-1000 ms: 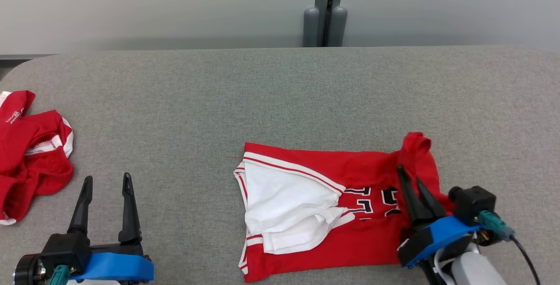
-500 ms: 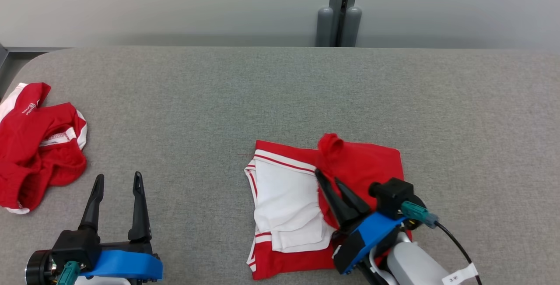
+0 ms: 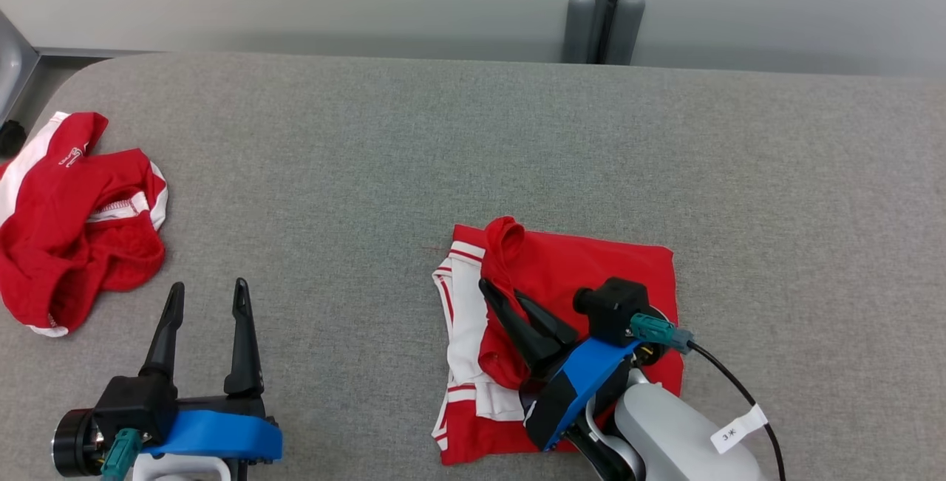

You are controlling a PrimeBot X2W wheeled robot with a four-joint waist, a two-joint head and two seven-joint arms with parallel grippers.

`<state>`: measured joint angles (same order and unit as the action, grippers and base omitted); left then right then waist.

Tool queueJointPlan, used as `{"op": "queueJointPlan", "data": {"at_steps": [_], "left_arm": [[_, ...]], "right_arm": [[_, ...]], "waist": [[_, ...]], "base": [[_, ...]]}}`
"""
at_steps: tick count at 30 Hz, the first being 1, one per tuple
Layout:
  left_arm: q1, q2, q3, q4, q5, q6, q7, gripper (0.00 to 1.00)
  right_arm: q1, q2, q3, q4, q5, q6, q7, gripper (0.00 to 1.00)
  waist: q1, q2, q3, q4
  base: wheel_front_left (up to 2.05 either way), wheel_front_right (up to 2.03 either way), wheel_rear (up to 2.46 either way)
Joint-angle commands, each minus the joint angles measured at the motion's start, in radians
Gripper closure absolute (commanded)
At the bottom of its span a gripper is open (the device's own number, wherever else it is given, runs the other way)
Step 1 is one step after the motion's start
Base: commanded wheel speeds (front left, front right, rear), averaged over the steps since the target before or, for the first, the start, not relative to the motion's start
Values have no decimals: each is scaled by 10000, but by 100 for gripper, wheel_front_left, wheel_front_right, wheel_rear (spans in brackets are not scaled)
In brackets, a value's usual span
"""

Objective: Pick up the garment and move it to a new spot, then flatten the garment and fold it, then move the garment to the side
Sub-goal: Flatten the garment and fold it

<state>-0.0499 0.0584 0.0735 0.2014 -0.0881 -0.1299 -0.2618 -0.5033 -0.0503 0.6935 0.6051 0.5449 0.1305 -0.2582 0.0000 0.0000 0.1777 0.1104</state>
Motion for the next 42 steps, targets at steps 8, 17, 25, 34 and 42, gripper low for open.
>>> {"op": "queueJointPlan", "data": {"at_steps": [8, 17, 25, 34, 42], "left_arm": [[-294, -28, -119, 152, -76, -11, -42, 0], [-305, 24, -301, 79, -87, -11, -42, 0], [-76, 121, -366, 75, -119, -11, -43, 0], [345, 185, -286, 88, 100, -11, -43, 0], [840, 151, -173, 42, 337, 89, -43, 0]], "right_arm": [[-386, -10, -17, 107, 236, 5, -70, 0], [386, -13, -2415, -843, -1584, 3, -69, 0], [1789, -203, -4849, -2553, -2946, 3, -69, 0], [3594, -125, -6306, -3774, -3507, 3, -71, 0], [4572, -36, -6815, -3965, -3602, 3, -70, 0]], "waist": [[0, 0, 134, -131], [0, 0, -91, -590], [0, 0, -344, -940], [0, 0, -831, -1125], [0, 0, -1376, -1171]], "base": [[0, 0, 0], [0, 0, 0], [0, 0, 0], [0, 0, 0], [0, 0, 0]]}}
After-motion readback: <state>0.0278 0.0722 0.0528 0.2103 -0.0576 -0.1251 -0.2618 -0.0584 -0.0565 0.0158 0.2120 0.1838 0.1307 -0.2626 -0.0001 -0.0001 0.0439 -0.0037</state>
